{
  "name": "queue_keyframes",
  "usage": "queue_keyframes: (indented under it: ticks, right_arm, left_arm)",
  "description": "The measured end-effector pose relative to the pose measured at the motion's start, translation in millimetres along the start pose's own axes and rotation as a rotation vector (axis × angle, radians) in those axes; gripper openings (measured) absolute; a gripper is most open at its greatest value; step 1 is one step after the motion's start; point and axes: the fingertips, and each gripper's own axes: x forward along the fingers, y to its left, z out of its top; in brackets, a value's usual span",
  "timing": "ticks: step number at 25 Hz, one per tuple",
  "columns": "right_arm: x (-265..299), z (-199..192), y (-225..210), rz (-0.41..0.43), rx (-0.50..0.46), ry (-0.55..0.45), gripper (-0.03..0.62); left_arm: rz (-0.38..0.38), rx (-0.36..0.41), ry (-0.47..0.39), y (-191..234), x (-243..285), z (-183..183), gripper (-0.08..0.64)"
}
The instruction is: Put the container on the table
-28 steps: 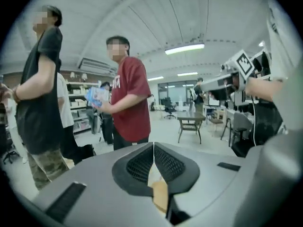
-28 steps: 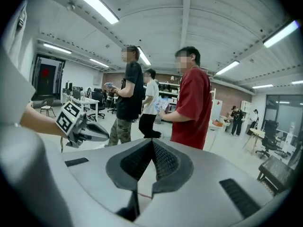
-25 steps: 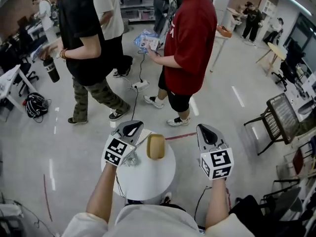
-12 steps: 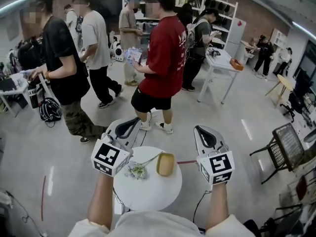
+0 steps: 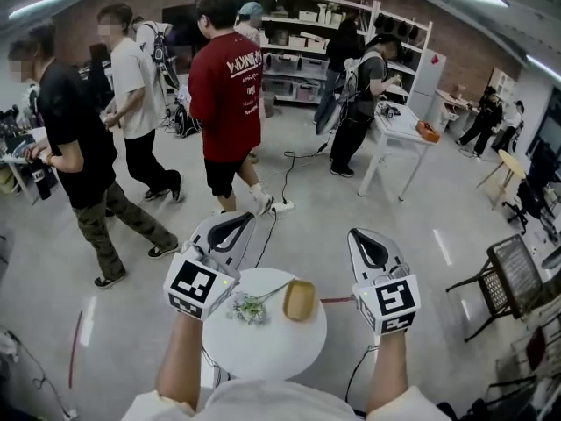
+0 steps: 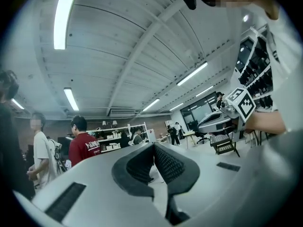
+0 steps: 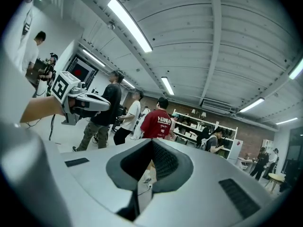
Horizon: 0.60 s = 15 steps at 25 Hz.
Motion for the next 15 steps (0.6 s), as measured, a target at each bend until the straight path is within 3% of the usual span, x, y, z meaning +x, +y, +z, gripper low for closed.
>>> queue_keyframes:
  ticks: [15]
  right_arm:
    - [-4, -15, 2, -0.008, 0.018, 0.023, 0.012]
  left_arm:
    - [-0.01, -0.004, 0.032, -10, -2, -18, 0.02]
